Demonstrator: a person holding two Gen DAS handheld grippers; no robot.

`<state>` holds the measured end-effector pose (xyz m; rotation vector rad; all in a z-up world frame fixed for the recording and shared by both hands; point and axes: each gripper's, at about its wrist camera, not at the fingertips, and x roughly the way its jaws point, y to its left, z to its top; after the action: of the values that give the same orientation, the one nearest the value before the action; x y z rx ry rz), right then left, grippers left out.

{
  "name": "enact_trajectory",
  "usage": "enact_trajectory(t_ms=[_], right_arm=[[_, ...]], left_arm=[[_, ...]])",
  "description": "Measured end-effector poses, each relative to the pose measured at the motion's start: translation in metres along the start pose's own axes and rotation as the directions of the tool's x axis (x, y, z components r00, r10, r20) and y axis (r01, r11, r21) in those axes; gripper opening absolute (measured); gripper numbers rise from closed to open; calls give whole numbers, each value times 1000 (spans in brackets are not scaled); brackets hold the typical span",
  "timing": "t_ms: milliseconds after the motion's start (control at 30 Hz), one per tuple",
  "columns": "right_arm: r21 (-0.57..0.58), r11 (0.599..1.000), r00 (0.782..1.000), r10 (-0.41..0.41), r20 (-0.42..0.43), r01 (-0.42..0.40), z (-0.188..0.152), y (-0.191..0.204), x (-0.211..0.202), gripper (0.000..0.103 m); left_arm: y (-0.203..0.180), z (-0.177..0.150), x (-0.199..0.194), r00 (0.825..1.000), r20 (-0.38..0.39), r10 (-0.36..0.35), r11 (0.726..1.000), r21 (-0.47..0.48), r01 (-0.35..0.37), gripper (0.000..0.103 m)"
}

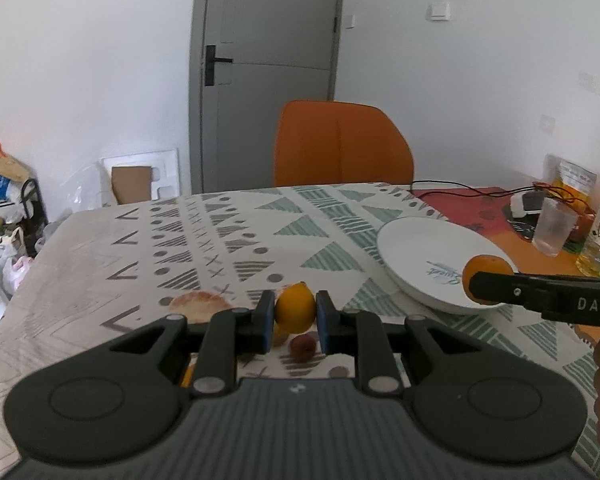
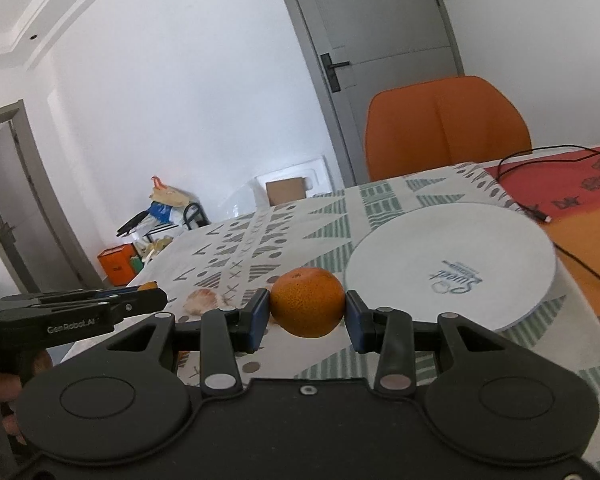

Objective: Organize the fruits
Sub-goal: 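Carry both oranges over the white plate and open both tools to drop them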

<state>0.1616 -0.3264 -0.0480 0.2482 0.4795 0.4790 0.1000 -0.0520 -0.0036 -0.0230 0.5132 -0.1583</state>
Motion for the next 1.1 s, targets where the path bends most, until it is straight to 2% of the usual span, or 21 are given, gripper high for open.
enact_trajectory(t_ms=[667, 1100], right_arm=[[74, 992, 995, -102, 17, 101, 3, -51, -2, 38], [95, 981, 986, -169, -7, 169, -1, -79, 8, 38]], left_arm=[[-40, 11, 49, 994, -33, -103, 994, 40, 104, 20], [-67, 17, 95, 981, -78, -176, 982, 53, 181, 20]])
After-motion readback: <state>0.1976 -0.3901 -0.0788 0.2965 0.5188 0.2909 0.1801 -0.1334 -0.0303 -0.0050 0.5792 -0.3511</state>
